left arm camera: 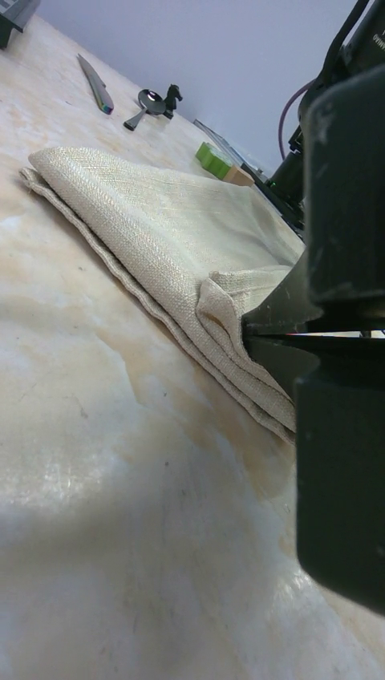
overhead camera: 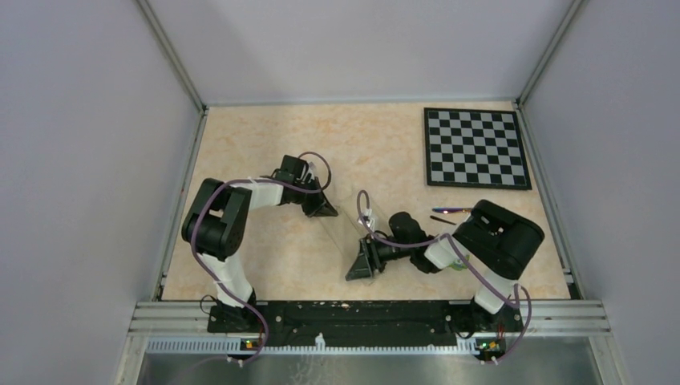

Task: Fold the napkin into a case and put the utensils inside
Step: Smooth out the 2/3-rectangle-folded napkin at the center of the board, then rotate the 2/3-rectangle-folded napkin from the center of the board.

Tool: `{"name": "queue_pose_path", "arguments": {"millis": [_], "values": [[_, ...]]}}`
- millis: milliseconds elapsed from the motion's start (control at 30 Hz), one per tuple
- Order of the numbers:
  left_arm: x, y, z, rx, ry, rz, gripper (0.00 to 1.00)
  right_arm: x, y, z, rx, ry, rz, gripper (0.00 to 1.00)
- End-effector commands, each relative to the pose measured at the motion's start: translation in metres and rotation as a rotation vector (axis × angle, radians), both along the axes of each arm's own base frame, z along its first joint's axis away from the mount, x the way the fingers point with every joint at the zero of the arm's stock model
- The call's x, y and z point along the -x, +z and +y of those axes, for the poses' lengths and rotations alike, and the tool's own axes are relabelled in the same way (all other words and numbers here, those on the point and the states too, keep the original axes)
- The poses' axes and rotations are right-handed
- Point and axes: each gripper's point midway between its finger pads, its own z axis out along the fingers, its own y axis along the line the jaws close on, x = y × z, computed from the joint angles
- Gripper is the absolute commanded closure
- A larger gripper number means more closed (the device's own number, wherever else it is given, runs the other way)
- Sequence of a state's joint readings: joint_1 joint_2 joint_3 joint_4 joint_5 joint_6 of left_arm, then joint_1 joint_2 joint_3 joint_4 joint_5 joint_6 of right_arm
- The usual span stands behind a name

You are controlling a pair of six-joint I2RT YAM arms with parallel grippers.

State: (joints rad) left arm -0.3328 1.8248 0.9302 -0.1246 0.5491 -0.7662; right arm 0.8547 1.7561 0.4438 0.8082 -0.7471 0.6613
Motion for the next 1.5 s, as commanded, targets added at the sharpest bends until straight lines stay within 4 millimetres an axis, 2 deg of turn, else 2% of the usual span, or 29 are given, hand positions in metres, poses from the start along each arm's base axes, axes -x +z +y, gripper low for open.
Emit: {"name": "queue_pose_path", "arguments": {"millis": [0,200,333,367,433,500,567,633,700,800,967,1100,1167,1233,1300,1333,1400,1467], "values": [[0.005,-0.049,0.03,-0.193,0.028,0.033,1.0,0.03,-0.02,-0.034,0.089,-0.033,0.104,0.44],[0.001,-0.048,0.031,-0.209,0.016,0.023,1.0,0.046,-0.019,-0.057,0.113,-0.079,0.136,0.44],[-0.004,-0.043,0.029,-0.212,-0.001,0.002,1.0,0.044,-0.001,-0.063,0.116,-0.106,0.098,0.44],[-0.006,-0.041,0.029,-0.212,-0.008,-0.004,1.0,0.038,0.008,-0.064,0.12,-0.127,0.06,0.43],[-0.01,-0.039,0.028,-0.217,-0.026,-0.021,1.0,0.022,0.013,-0.074,0.205,-0.185,0.011,0.39],[-0.014,-0.039,0.028,-0.233,-0.046,-0.021,1.0,-0.009,0.028,-0.082,0.247,-0.273,-0.053,0.36],[-0.016,-0.04,0.029,-0.245,-0.061,-0.016,1.0,-0.039,0.031,-0.098,0.296,-0.36,-0.065,0.36],[-0.02,-0.039,0.027,-0.238,-0.077,-0.026,1.0,-0.065,0.028,-0.11,0.344,-0.416,-0.051,0.38],[-0.023,-0.041,0.025,-0.244,-0.095,-0.022,1.0,-0.08,0.017,-0.117,0.41,-0.421,-0.027,0.5],[-0.031,-0.042,0.019,-0.227,-0.129,-0.025,1.0,-0.089,0.007,-0.111,0.437,-0.411,-0.031,0.63],[-0.053,-0.042,0.015,-0.249,-0.167,-0.049,0.98,-0.074,0.0,-0.069,0.373,-0.384,0.009,0.72],[-0.069,-0.039,0.015,-0.282,-0.196,-0.071,0.89,-0.049,-0.01,-0.022,0.326,-0.352,0.096,0.74],[-0.073,-0.03,0.014,-0.289,-0.21,-0.082,0.83,-0.045,0.001,0.0,0.266,-0.312,0.103,0.74],[-0.078,-0.01,0.011,-0.289,-0.217,-0.12,0.75,-0.05,0.017,0.004,0.246,-0.315,0.088,0.71],[-0.077,0.017,0.01,-0.279,-0.221,-0.167,0.62,-0.059,0.035,-0.009,0.253,-0.339,0.044,0.64],[-0.075,0.031,0.009,-0.27,-0.223,-0.19,0.55,-0.068,0.042,-0.022,0.261,-0.371,0.021,0.6],[-0.065,0.059,0.007,-0.246,-0.231,-0.227,0.38,-0.08,0.053,-0.053,0.292,-0.435,-0.016,0.52],[-0.05,0.08,0.005,-0.22,-0.242,-0.257,0.29,-0.091,0.059,-0.09,0.317,-0.512,-0.034,0.45]]}}
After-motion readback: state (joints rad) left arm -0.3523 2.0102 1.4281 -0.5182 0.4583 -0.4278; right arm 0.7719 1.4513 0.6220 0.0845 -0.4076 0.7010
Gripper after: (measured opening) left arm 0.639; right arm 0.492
